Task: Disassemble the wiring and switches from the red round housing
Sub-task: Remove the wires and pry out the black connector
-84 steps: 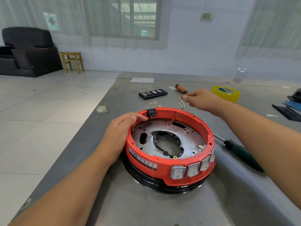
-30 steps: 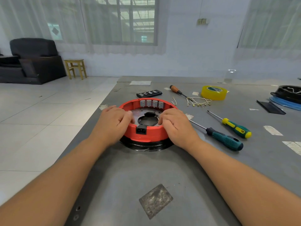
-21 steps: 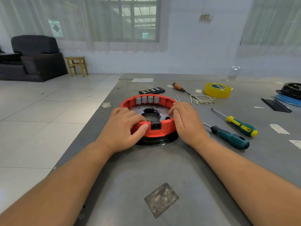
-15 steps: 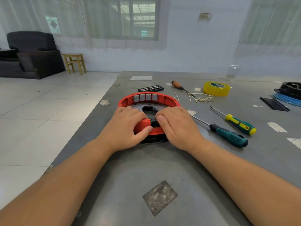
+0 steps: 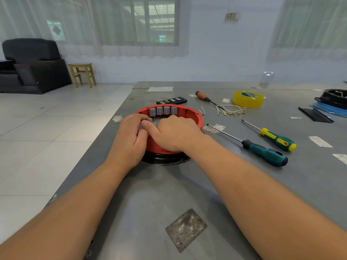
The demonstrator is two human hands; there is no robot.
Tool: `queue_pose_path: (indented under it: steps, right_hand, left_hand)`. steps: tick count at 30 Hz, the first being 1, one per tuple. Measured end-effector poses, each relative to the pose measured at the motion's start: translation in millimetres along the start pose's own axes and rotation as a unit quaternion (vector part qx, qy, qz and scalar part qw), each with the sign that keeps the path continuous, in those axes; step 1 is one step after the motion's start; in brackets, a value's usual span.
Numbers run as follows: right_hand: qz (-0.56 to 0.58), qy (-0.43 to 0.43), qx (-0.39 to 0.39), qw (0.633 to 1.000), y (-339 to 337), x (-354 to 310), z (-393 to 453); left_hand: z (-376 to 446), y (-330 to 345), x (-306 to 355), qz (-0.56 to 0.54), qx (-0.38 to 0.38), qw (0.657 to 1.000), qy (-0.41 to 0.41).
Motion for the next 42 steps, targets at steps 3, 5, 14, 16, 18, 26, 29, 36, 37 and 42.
queue_pose_path:
  steps: [3, 5, 14, 16, 18, 26, 29, 36, 37, 42]
  right_hand:
    - [0.004, 0.019, -0.034, 0.999, 9, 4, 6]
    - [0.012, 0.03, -0.042, 0.999, 11, 7, 9]
    - [0.039, 0.045, 0.018, 0.998, 9, 0, 2]
    - [0.039, 0.048, 0.038, 0.997, 7, 0, 1]
    - [0.042, 0.054, 0.05, 0.996, 6, 1, 0]
    - [0.036, 0.074, 0.114, 0.99, -1, 1, -6]
    - [0.037, 0.076, 0.113, 0.99, -1, 1, -7]
    - [0.042, 0.085, 0.118, 0.988, -2, 0, -6]
    - [0.044, 0.084, 0.117, 0.989, -2, 0, -6]
    - [0.063, 0.069, 0.109, 0.99, -4, 4, -7]
  left_hand:
    - [3, -1, -6, 0.027, 0.018, 0.999, -0.006]
    - [5, -2, -10, 0.039, 0.029, 0.999, -0.015]
    - [5, -3, -10, 0.048, 0.044, 0.998, -0.008]
    - [5, -3, -11, 0.049, 0.042, 0.998, -0.008]
    - [5, -3, -12, 0.047, 0.04, 0.998, -0.005]
    - [4, -3, -12, 0.05, 0.039, 0.998, -0.016]
    - [4, -3, -11, 0.049, 0.04, 0.998, -0.02]
    - [5, -2, -11, 0.047, 0.03, 0.998, -0.016]
    - [5, -2, -12, 0.047, 0.028, 0.998, -0.017]
    - [6, -2, -12, 0.048, 0.029, 0.998, -0.02]
Point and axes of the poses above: each hand's wrist, its own z-axis towards the middle knuckle, its own y-axis out of the palm, x = y × z, the point moved 6 cm from there along z, towards the middle knuckle, and after that the axes turned 12 degrees about y, right-handed, at the moved point
